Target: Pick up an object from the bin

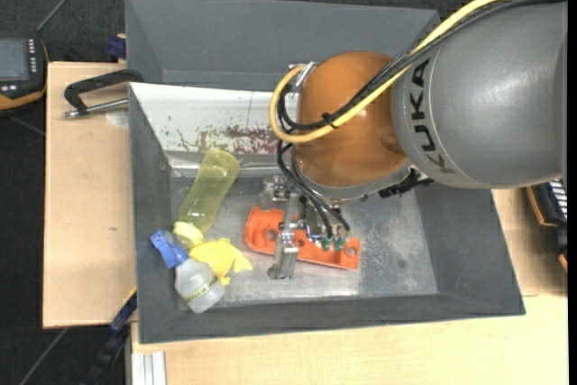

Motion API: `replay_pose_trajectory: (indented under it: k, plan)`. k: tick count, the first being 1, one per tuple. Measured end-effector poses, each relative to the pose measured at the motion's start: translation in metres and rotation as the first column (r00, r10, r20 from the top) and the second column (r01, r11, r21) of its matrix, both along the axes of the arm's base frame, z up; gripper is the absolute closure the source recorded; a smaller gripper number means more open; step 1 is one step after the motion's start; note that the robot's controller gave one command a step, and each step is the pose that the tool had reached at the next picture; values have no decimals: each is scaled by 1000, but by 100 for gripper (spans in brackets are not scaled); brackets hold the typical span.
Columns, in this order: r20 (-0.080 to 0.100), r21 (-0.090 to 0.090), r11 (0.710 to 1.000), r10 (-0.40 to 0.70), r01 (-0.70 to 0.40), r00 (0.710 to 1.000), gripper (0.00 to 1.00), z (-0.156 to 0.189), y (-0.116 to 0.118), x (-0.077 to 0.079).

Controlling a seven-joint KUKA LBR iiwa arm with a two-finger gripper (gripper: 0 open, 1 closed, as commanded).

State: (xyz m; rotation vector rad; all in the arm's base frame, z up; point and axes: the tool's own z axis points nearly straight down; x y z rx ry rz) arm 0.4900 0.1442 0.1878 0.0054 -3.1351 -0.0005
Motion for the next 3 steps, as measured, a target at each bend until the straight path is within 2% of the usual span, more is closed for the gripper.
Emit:
replay_pose_trajectory:
  k: [1, 2, 3]
  plan:
    - [8, 2, 1000, -3, 3, 1000, 0, 5, -1, 2]
    - [8, 3, 965, 264, -264, 965, 0, -25, -21, 6]
    - [8, 1, 916, 401, -401, 916, 0, -58, -34, 25]
